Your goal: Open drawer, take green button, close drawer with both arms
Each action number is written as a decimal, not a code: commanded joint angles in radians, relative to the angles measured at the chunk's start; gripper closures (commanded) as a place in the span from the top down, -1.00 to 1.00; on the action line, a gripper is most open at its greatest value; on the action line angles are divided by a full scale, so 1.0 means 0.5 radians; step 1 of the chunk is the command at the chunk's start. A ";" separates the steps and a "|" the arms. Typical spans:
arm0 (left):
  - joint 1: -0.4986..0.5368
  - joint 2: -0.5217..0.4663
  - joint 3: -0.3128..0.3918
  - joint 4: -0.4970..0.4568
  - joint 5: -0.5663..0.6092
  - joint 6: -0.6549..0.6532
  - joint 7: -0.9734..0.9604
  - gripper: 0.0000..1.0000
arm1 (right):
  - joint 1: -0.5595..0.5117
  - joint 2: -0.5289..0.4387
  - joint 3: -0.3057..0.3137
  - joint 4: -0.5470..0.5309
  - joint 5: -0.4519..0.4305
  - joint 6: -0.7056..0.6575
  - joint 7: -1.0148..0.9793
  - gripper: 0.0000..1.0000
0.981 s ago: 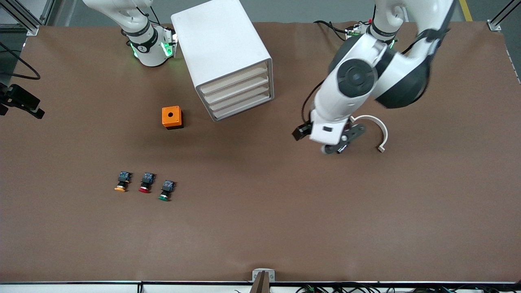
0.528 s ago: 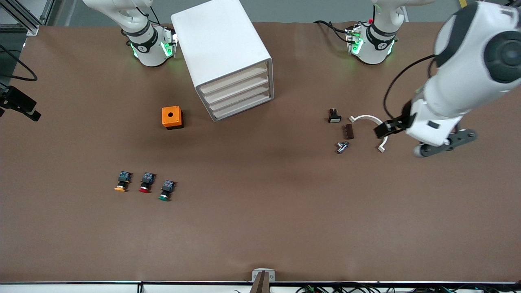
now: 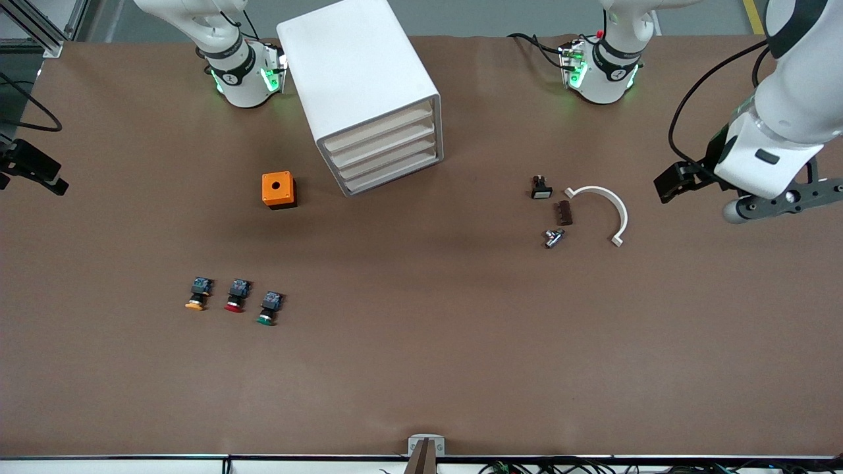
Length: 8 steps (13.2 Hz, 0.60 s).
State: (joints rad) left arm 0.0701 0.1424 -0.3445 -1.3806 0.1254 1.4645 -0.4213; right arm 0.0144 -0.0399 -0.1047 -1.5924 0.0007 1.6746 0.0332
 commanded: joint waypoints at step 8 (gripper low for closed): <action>-0.245 -0.499 0.330 -0.477 -0.060 -0.027 0.266 0.99 | -0.026 0.034 0.035 0.019 0.035 -0.005 -0.011 1.00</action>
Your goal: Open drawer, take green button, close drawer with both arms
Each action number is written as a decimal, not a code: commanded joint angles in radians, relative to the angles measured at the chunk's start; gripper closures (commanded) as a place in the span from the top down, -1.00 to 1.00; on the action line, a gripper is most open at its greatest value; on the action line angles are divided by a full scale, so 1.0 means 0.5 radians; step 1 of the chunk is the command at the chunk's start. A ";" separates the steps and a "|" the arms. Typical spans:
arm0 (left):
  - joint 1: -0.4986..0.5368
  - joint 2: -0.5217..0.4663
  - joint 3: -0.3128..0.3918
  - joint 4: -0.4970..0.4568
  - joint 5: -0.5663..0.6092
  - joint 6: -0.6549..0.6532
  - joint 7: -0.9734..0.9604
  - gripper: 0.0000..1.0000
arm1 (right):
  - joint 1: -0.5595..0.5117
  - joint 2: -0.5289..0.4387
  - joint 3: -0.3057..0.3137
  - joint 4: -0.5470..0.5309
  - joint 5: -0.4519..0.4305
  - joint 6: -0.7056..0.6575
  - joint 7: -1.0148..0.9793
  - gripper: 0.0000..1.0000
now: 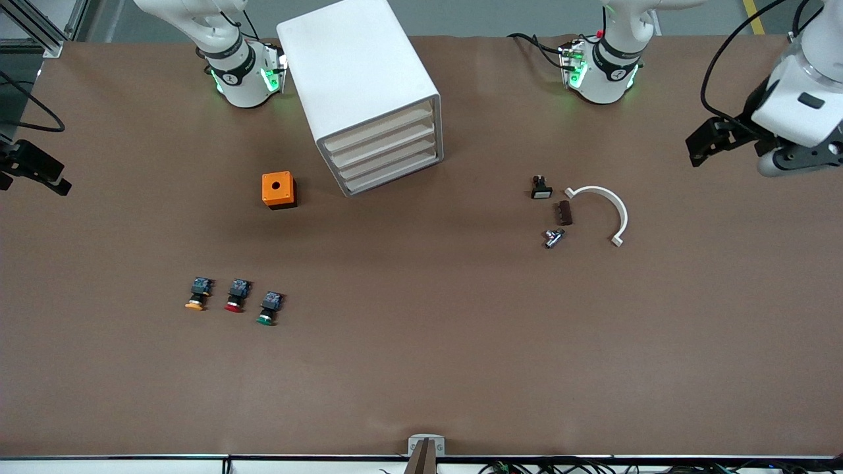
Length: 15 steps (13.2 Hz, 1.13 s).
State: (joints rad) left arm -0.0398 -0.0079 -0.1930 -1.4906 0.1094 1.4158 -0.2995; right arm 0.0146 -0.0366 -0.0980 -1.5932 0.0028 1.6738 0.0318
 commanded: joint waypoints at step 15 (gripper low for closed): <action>-0.037 -0.276 0.217 -0.363 -0.176 0.135 0.166 0.99 | -0.041 0.070 0.061 0.072 0.028 -0.080 -0.030 0.92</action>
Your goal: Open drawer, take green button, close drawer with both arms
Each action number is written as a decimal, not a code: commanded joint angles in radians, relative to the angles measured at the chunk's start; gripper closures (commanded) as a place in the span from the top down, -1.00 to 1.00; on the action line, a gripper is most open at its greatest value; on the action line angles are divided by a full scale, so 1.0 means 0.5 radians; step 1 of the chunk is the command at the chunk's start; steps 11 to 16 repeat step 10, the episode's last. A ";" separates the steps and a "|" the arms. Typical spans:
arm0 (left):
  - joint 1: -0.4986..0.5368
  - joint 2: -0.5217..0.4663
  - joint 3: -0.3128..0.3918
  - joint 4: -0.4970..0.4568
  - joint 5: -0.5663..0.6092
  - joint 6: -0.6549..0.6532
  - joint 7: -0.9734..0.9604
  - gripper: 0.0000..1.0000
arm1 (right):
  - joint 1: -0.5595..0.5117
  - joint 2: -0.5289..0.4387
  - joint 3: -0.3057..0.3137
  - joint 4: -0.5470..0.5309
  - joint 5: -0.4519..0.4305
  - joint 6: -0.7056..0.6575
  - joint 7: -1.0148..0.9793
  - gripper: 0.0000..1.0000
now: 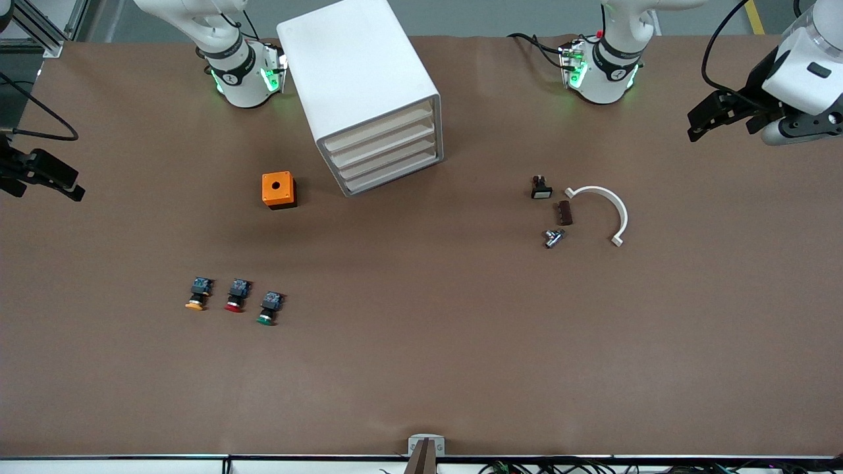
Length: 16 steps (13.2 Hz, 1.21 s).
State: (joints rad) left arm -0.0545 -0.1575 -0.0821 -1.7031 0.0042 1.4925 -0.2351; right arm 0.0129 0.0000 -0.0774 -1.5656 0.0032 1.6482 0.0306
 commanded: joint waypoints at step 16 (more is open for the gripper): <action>-0.005 0.060 -0.069 0.136 0.053 -0.055 0.044 0.99 | -0.038 0.003 0.020 0.020 0.027 -0.050 -0.024 1.00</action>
